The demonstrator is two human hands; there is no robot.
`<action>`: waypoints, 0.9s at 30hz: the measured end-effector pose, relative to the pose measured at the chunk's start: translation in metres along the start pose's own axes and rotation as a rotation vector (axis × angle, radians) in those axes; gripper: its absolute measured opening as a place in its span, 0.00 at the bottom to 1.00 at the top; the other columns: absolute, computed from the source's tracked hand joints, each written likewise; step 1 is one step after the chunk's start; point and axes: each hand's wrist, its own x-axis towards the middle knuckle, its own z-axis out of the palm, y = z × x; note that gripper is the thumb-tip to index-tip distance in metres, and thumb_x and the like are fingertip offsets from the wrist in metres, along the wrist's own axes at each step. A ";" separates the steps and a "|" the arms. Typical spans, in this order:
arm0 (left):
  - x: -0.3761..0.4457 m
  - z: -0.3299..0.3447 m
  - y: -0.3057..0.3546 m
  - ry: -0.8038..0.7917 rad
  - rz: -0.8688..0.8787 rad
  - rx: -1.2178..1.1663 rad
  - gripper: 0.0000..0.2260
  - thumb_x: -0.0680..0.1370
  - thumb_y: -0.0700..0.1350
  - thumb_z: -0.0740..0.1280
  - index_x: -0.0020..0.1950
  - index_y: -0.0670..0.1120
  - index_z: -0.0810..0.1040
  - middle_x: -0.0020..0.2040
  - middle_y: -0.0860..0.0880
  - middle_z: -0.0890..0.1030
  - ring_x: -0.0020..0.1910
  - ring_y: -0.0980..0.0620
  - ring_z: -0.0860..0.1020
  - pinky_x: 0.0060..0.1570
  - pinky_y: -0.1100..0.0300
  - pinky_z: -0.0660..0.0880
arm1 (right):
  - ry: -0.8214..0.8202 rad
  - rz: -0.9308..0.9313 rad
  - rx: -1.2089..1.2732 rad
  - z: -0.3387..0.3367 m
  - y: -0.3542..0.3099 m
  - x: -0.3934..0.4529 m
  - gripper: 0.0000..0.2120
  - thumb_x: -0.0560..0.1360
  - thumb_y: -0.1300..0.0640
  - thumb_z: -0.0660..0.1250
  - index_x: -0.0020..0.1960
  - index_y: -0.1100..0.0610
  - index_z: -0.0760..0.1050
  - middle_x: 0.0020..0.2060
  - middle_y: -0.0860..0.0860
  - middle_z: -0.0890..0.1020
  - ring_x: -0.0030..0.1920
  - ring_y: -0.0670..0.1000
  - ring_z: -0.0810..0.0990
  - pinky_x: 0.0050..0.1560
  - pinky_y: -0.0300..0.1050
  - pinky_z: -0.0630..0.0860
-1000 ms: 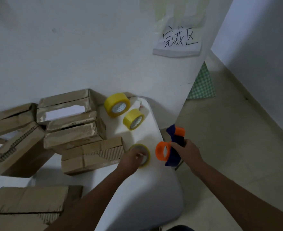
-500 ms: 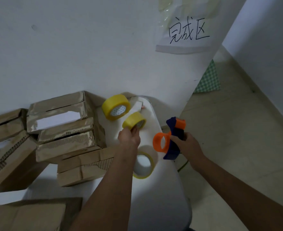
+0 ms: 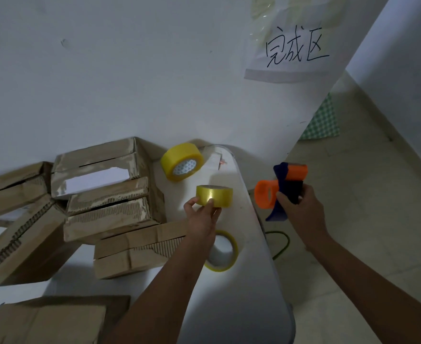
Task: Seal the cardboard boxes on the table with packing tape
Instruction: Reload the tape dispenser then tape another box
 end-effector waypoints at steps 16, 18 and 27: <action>-0.070 -0.011 -0.012 -0.361 0.463 0.880 0.10 0.78 0.35 0.67 0.51 0.48 0.70 0.49 0.48 0.78 0.50 0.50 0.79 0.46 0.52 0.77 | -0.170 -0.152 -0.034 0.009 -0.020 -0.030 0.23 0.73 0.53 0.73 0.65 0.56 0.70 0.50 0.46 0.77 0.44 0.44 0.76 0.38 0.30 0.70; -0.074 -0.010 -0.004 -0.398 0.537 0.941 0.10 0.78 0.34 0.67 0.52 0.47 0.70 0.48 0.51 0.78 0.48 0.56 0.78 0.44 0.59 0.76 | -0.175 -0.131 0.008 0.009 -0.021 -0.037 0.23 0.74 0.53 0.73 0.65 0.57 0.70 0.51 0.47 0.78 0.46 0.47 0.77 0.41 0.34 0.72; -0.090 -0.009 0.007 -0.442 0.723 1.185 0.11 0.78 0.34 0.63 0.53 0.50 0.69 0.54 0.49 0.75 0.50 0.50 0.78 0.43 0.58 0.77 | -0.167 -0.066 0.136 0.024 -0.026 -0.073 0.21 0.72 0.55 0.74 0.60 0.58 0.69 0.51 0.50 0.79 0.49 0.51 0.80 0.46 0.44 0.77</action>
